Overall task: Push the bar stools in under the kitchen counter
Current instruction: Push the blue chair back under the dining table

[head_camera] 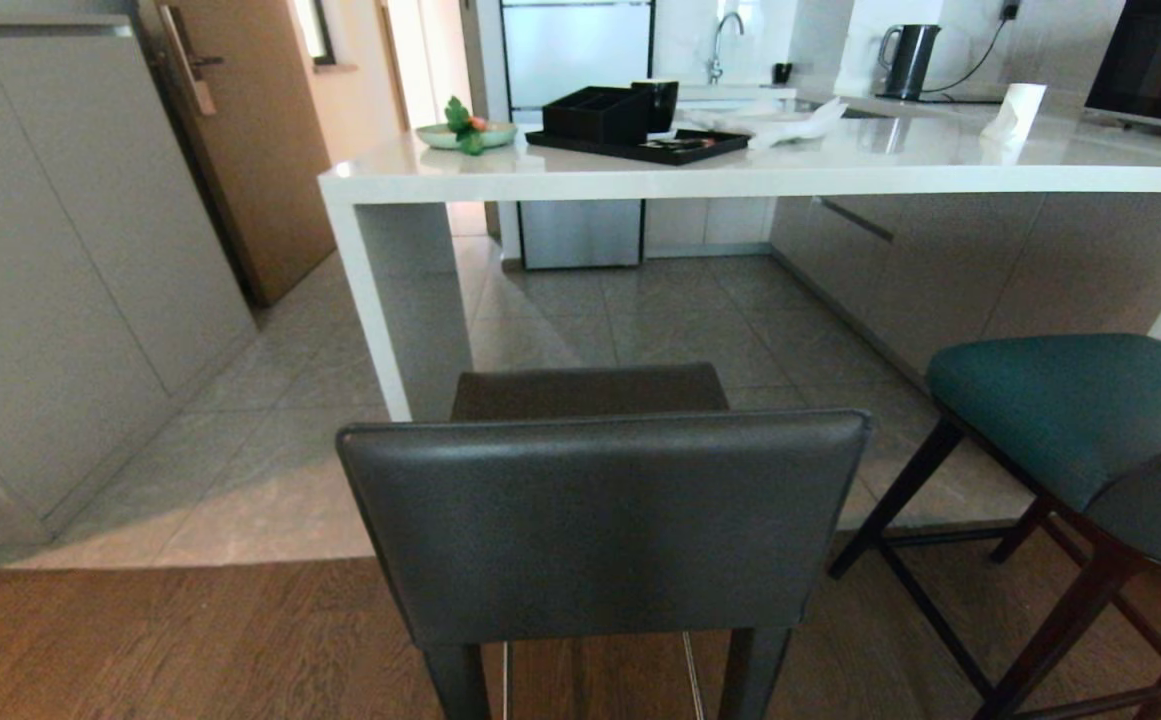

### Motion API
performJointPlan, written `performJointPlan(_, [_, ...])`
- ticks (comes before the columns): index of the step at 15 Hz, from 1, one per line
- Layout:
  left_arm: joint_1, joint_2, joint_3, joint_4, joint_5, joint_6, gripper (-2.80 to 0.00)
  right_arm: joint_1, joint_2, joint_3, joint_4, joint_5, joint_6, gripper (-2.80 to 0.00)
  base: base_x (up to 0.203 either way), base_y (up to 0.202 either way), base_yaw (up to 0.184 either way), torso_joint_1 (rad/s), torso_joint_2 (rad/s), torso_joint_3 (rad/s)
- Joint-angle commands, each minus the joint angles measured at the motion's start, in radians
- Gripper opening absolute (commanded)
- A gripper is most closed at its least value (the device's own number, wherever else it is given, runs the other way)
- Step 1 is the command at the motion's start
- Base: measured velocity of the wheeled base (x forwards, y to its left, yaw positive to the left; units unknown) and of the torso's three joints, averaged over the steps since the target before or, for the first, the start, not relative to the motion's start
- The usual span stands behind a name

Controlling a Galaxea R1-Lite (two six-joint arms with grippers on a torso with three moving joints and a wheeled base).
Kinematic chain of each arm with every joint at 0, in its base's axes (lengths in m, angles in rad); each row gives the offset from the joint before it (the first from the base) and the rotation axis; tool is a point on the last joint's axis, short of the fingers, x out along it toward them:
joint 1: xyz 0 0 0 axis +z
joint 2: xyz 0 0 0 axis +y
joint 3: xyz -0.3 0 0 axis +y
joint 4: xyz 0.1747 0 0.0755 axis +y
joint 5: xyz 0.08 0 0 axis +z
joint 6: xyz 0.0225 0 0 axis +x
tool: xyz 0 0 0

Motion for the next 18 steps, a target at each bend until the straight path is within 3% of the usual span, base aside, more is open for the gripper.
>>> performJointPlan(1, [-0.018, -0.188, -0.057, 0.244, -0.036, -0.004, 0.00, 0.043, -0.178, -0.047, 0.013, 0.003, 0.140, 0.00, 0.000, 0.000, 0.000, 0.000, 0.00, 0.000])
performJointPlan(2, [-0.027, -0.212, -0.068, 0.287, -0.054, -0.003, 0.00, 0.051, -0.237, -0.055, 0.045, 0.000, 0.167, 0.00, 0.000, 0.000, 0.000, 0.000, 0.00, 0.000])
performJointPlan(6, [-0.035, -0.213, -0.113, 0.271, -0.074, -0.013, 0.00, 0.063, -0.309, -0.099, 0.091, -0.008, 0.199, 0.00, 0.000, 0.000, 0.000, 0.000, 0.00, 0.000])
performJointPlan(8, [-0.087, -0.212, -0.134, 0.279, -0.081, -0.059, 0.00, 0.065, -0.307, -0.155, 0.138, -0.008, 0.199, 0.00, 0.000, 0.000, 0.000, 0.000, 0.00, 0.000])
performJointPlan(10, [-0.102, -0.213, -0.139, 0.272, -0.127, -0.111, 0.00, 0.102, -0.309, -0.192, 0.185, -0.008, 0.198, 0.00, 0.000, 0.000, 0.000, 0.000, 0.00, 0.000])
performJointPlan(13, [-0.113, -0.213, -0.162, 0.274, -0.206, -0.117, 0.00, 0.219, -0.313, -0.235, 0.200, -0.006, 0.197, 0.00, 0.000, 0.000, 0.000, 0.000, 0.00, 0.000])
performJointPlan(15, [-0.137, -0.213, -0.185, 0.272, -0.224, -0.160, 0.00, 0.221, -0.379, -0.232, 0.245, -0.004, 0.201, 0.00, 0.000, 0.000, 0.000, 0.000, 0.00, 0.000])
performJointPlan(18, [-0.164, -0.214, -0.188, 0.267, -0.296, -0.190, 0.00, 0.207, -0.494, -0.233, 0.430, 0.005, 0.198, 0.00, 0.000, 0.000, 0.000, 0.000, 0.00, 0.000])
